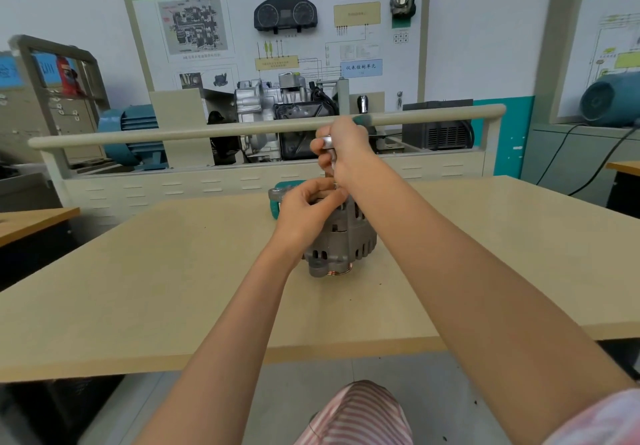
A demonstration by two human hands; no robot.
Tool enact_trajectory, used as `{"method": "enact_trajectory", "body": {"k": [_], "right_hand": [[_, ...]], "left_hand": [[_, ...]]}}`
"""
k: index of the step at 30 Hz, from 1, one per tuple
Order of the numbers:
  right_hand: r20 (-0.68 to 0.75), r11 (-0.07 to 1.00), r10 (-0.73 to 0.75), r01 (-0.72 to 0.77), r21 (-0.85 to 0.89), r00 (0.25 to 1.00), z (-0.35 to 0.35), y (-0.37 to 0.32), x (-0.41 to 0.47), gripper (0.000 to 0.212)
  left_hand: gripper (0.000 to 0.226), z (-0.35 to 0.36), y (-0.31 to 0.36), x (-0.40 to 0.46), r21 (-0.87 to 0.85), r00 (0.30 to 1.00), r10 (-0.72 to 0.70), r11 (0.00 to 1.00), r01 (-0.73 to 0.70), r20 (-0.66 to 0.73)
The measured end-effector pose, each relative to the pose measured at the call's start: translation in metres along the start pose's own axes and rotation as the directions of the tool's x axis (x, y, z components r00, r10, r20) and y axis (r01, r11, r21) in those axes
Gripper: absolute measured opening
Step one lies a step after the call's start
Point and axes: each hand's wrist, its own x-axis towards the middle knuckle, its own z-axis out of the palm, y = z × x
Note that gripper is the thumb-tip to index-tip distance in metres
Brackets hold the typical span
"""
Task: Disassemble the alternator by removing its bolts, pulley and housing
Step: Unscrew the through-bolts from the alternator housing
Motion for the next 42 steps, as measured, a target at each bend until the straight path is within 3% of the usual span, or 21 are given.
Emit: {"method": "enact_trajectory", "body": {"k": [2,4,6,8,10,12,14,16,19,21,23,25,27,29,31,33,35,37,39,41,42], "right_hand": [[0.159,0.995,0.098,-0.098,-0.012,0.982,-0.005,-0.005,0.001,0.033],[0.208,0.991,0.13,-0.134,0.006,0.969,-0.008,-0.006,0.003,0.037],[0.116,0.994,0.095,-0.101,0.042,0.989,-0.006,-0.003,0.001,0.03],[-0.068,0.993,-0.055,0.061,0.097,0.996,-0.002,0.004,-0.002,0.02],[-0.259,0.954,-0.231,0.271,0.13,0.938,0.002,0.013,-0.002,0.018],[-0.31,0.921,-0.313,0.367,0.131,0.898,0.005,0.017,-0.002,0.015],[-0.243,0.959,-0.222,0.256,0.121,0.944,0.004,0.013,-0.001,0.02],[-0.064,0.996,-0.034,0.039,0.082,0.997,-0.001,0.002,0.001,0.021],[0.226,0.978,0.158,-0.183,0.097,0.961,-0.014,-0.007,0.005,0.032],[0.266,0.96,0.183,-0.23,0.158,0.946,-0.019,-0.008,0.006,0.031],[0.164,0.962,0.142,-0.175,0.211,0.976,-0.017,-0.004,0.004,0.027],[-0.068,0.976,-0.028,0.042,0.213,0.997,-0.009,0.004,0.003,0.021],[-0.272,0.947,-0.226,0.276,0.165,0.936,-0.001,0.014,0.004,0.022],[-0.298,0.929,-0.284,0.338,0.151,0.911,0.004,0.016,0.003,0.023],[-0.214,0.968,-0.185,0.216,0.128,0.959,0.002,0.01,0.002,0.025],[-0.037,0.997,-0.013,0.016,0.081,0.999,-0.003,0.001,0.002,0.024],[0.129,0.99,0.111,-0.121,0.075,0.985,-0.01,-0.004,0.005,0.032],[0.191,0.98,0.15,-0.172,0.103,0.97,-0.014,-0.005,0.007,0.033],[0.112,0.974,0.112,-0.132,0.183,0.987,-0.013,-0.002,0.005,0.029],[-0.122,0.969,-0.076,0.102,0.224,0.99,-0.007,0.006,0.001,0.018],[-0.252,0.947,-0.19,0.245,0.209,0.949,-0.004,0.011,0.0,0.013]], "left_hand": [[0.015,0.0,0.0,0.0,0.0,1.0,-0.002,1.0,0.001,0.019],[0.009,0.001,0.001,0.0,-0.006,1.0,-0.001,1.0,0.001,0.024],[0.005,0.002,0.002,-0.001,-0.014,1.0,0.002,1.0,-0.002,0.011],[0.011,0.003,0.001,0.0,-0.003,1.0,0.014,1.0,-0.014,-0.002],[0.016,0.003,0.001,0.0,0.029,1.0,0.005,1.0,-0.004,-0.016],[0.018,0.003,0.001,0.0,0.047,0.999,-0.008,0.999,0.01,-0.035],[0.014,0.004,0.001,-0.001,0.034,0.999,-0.003,0.999,0.004,-0.035],[0.005,0.002,0.002,-0.001,0.008,1.0,-0.003,1.0,0.003,-0.014],[0.008,0.001,0.002,-0.001,0.001,1.0,-0.007,1.0,0.007,0.017],[0.005,0.001,0.001,0.0,-0.003,1.0,-0.003,1.0,0.003,0.014],[0.005,0.002,0.001,0.0,-0.008,1.0,0.003,1.0,-0.003,-0.001],[0.012,0.003,0.001,0.0,0.014,1.0,0.015,1.0,-0.015,-0.012],[0.014,0.003,0.001,0.001,0.039,1.0,0.01,0.999,-0.009,-0.022],[0.013,0.004,0.001,0.001,0.031,1.0,0.004,1.0,-0.003,-0.028],[0.012,0.003,0.002,0.0,0.016,1.0,0.004,1.0,-0.003,-0.027],[0.004,0.001,0.002,-0.001,0.006,1.0,-0.004,1.0,0.004,0.0],[0.005,0.0,0.002,-0.002,0.004,1.0,-0.012,1.0,0.011,0.021],[0.005,0.001,0.003,-0.001,-0.005,1.0,-0.016,1.0,0.016,0.013],[0.006,0.003,0.004,-0.001,0.001,1.0,-0.015,1.0,0.015,-0.005],[0.006,0.004,0.004,-0.001,0.035,1.0,-0.004,0.999,0.005,-0.02],[0.008,0.004,0.003,0.0,0.059,1.0,-0.003,0.998,0.005,-0.03]]}}
